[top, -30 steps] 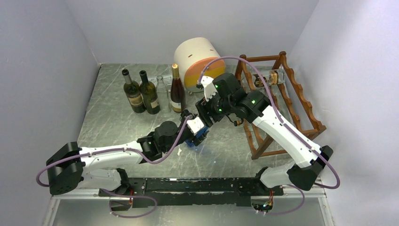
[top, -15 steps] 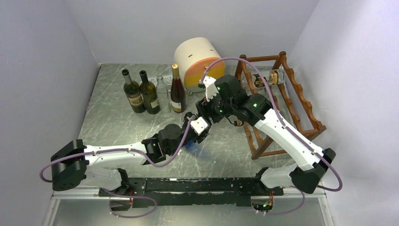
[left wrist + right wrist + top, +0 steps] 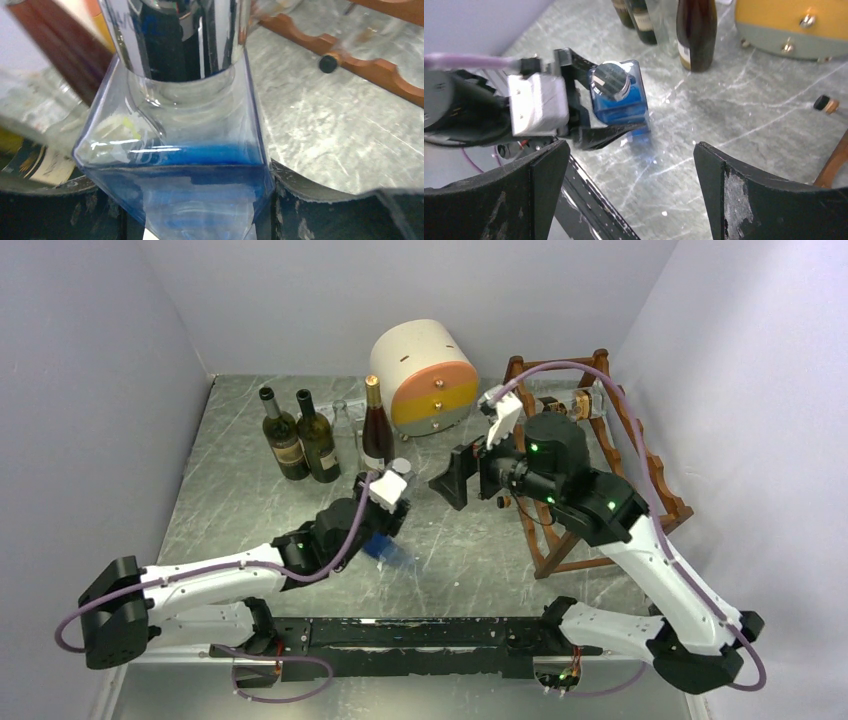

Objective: Take the wine bottle off the wine rack

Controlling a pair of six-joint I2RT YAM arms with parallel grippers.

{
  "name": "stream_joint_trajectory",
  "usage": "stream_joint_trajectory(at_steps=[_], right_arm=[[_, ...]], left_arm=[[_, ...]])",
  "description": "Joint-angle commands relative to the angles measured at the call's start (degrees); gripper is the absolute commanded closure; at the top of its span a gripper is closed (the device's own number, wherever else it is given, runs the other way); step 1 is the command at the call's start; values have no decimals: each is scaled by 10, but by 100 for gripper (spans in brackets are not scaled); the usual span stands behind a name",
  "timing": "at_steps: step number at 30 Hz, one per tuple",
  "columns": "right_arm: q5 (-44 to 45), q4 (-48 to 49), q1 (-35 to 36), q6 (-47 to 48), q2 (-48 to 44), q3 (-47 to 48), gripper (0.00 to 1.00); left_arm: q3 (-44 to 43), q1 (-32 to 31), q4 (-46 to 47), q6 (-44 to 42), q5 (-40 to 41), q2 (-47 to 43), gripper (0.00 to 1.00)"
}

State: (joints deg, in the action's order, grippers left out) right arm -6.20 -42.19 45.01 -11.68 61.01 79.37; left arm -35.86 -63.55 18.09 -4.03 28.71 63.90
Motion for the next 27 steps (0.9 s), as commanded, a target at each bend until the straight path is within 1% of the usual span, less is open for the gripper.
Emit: stream_joint_trajectory(at_steps=[1, 4, 6, 9, 11, 14, 17, 24, 27], right_arm=[[12, 47, 1, -19, -34, 1, 0], [10, 47, 1, -11, -44, 1, 0], [24, 43, 1, -6, -51, -10, 0], [48, 37, 1, -5, -60, -33, 0], [47, 42, 0, -12, -67, -50, 0], [21, 71, 1, -29, -79, -84, 0], [-7, 103, 1, -44, -86, -116, 0], [-11, 110, 1, -49, -80, -135, 0], [-10, 115, 1, -48, -85, -143, 0]], left_arm=[[-5, 49, 4, 34, 26, -66, 85], [17, 94, 3, 40, 30, -103, 85], [31, 133, 17, 41, 27, -130, 86], [50, 206, 46, 47, -8, -170, 85], [62, 258, 76, 54, -41, -180, 84], [57, 326, 89, 59, -78, -164, 84], [48, 375, 101, 84, -116, -143, 84], [53, 454, 133, 108, -183, -118, 84], [58, 474, 153, 122, -216, -110, 84]])
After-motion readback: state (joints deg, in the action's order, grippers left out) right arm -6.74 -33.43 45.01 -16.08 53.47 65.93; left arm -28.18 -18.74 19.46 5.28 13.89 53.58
